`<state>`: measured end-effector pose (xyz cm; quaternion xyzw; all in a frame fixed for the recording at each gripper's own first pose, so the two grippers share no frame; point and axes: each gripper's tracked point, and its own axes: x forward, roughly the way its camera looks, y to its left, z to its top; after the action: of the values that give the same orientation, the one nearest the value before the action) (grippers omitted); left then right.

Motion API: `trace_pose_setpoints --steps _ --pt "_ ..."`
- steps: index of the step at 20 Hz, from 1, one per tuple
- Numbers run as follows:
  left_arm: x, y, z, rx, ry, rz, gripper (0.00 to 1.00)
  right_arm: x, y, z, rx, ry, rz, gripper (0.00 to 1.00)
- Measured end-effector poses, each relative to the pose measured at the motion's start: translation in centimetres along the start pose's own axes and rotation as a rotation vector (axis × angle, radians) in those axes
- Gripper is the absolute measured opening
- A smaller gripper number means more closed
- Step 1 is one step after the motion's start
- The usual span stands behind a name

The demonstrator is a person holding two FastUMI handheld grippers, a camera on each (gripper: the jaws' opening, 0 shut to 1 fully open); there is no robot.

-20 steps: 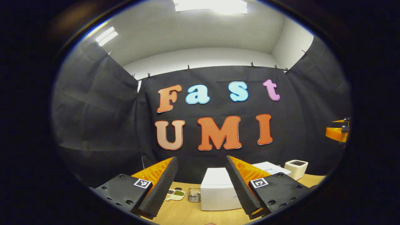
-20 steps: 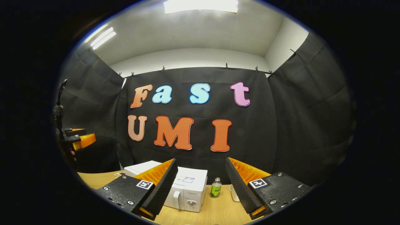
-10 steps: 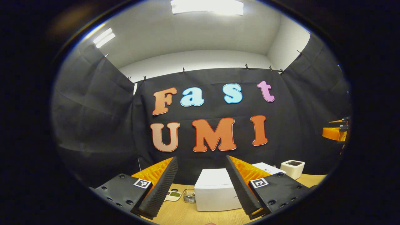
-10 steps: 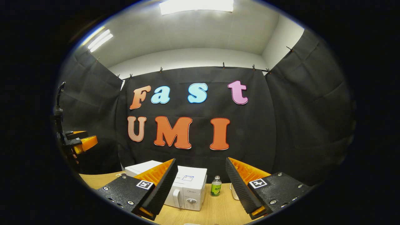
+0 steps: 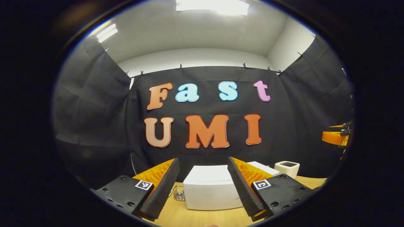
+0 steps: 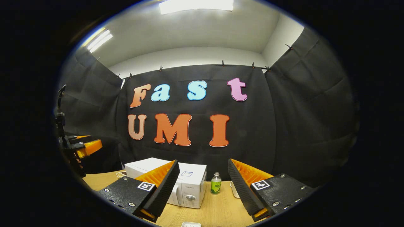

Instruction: Open the microwave oven with the left hand, put the food in, and close the microwave oven.

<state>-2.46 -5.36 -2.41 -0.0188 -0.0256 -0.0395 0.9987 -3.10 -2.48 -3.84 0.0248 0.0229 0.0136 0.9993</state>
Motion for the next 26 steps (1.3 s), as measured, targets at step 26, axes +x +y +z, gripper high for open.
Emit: trace_pose_setpoints --steps 26 --pt "4.0 -18.3 -20.4 -0.022 0.217 -0.255 0.99 -4.3 -4.5 -15.5 -0.035 0.182 -0.065 0.96"
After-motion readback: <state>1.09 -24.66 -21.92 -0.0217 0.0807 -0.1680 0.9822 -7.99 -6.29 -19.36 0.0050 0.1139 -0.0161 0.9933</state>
